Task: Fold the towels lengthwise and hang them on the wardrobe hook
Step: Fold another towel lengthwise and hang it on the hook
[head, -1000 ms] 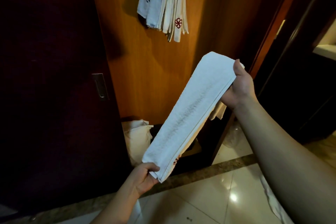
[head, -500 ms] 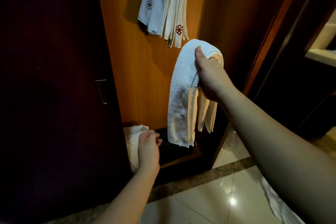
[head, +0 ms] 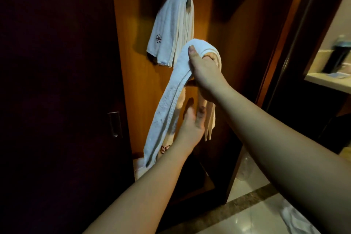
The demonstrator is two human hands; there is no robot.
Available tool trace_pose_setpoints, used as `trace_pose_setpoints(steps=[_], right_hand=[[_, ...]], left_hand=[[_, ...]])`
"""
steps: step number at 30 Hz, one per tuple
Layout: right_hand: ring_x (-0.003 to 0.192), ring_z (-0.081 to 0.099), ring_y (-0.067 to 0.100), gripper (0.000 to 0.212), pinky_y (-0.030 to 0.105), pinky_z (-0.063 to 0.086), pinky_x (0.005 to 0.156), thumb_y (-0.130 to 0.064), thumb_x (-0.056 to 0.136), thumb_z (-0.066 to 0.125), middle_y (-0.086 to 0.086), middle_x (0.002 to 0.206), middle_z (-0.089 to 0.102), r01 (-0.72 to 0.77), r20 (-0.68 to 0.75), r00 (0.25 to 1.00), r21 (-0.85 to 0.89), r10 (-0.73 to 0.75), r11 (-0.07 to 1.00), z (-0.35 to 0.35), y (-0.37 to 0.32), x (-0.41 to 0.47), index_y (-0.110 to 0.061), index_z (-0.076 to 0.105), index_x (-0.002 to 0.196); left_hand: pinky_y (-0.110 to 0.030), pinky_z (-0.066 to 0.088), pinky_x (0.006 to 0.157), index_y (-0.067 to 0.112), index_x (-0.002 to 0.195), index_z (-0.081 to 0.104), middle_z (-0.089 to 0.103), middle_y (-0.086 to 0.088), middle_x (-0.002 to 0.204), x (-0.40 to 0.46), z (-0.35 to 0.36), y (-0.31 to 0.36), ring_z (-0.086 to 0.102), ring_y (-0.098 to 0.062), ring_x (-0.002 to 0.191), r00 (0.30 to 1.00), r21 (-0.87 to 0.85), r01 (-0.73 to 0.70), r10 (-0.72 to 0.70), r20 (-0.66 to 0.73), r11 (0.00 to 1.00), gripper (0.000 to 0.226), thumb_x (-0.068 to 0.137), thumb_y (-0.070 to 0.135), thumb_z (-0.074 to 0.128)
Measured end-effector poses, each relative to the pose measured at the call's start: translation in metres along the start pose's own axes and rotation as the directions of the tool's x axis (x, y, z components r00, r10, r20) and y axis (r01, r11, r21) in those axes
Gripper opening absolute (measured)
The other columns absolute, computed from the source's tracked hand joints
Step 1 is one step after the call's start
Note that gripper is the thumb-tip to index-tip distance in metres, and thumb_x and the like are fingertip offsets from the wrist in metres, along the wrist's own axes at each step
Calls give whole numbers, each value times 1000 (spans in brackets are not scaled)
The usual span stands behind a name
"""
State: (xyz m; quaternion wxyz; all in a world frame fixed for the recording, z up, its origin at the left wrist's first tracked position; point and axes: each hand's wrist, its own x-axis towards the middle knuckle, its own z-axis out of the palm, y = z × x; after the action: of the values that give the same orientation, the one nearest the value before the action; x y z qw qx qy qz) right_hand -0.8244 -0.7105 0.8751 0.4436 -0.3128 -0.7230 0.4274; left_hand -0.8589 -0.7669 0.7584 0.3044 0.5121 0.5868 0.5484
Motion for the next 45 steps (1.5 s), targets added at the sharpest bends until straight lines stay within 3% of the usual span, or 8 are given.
trace_pose_setpoints(steps=[6,10,14,19,24,30,37,45], right_hand=[[69,63,14,54,34,52,74,-53,102,39,1,70,63,36,-90,995,-59,-42,998,-10,6,18,-12,61,74],[89,58,14,53,29,44,88,-54,102,39,1,97,63,50,-117,990,-232,-79,972,-31,19,27,-9,67,104],[80,52,0,39,14,35,72,-51,103,39,-10,92,57,60,-93,991,-296,-91,953,-50,37,43,-20,62,111],[72,48,-5,31,6,31,60,-51,104,35,-16,83,53,50,-79,994,-308,-78,950,-75,56,89,-27,55,100],[88,69,7,40,29,44,83,-46,104,41,-19,76,70,-14,-87,996,44,18,999,-99,71,154,-25,65,79],[93,67,9,40,25,47,72,-49,102,43,-3,102,71,-12,-28,999,307,21,952,-130,70,224,-22,59,126],[107,67,15,59,31,48,85,-70,92,41,1,115,71,65,136,982,420,-133,905,-149,49,290,-27,58,128],[108,65,14,59,28,47,88,-69,96,30,3,117,70,149,165,956,439,-243,886,-151,24,374,-23,61,118]], left_hand=[[-26,35,61,21,64,47,51,-3,64,25,-16,14,46,-16,57,983,127,102,-80,-168,987,113,19,108,-9],[-39,52,83,32,88,72,66,2,77,37,-20,24,65,-27,85,903,-229,31,-125,-410,973,105,57,101,1],[-12,51,54,29,93,64,71,18,65,66,-27,43,70,0,68,845,-663,-221,-199,-496,715,36,103,50,38],[-10,50,56,24,88,63,72,15,68,120,-40,56,68,2,67,802,-587,-333,-106,-588,738,26,105,28,44],[-8,46,46,24,87,61,69,17,59,167,-45,77,66,7,57,832,-449,-337,39,-553,828,31,106,30,37],[-10,51,57,25,95,63,74,16,73,212,-50,110,70,5,72,846,-263,-394,236,-478,881,39,105,44,31],[-18,55,75,12,124,60,73,-6,114,264,-65,156,69,-13,107,849,-203,-454,353,-392,867,77,100,63,9],[-15,54,72,8,122,61,71,-8,114,349,-91,185,70,-9,98,872,-130,-422,362,-329,897,79,98,67,14]])
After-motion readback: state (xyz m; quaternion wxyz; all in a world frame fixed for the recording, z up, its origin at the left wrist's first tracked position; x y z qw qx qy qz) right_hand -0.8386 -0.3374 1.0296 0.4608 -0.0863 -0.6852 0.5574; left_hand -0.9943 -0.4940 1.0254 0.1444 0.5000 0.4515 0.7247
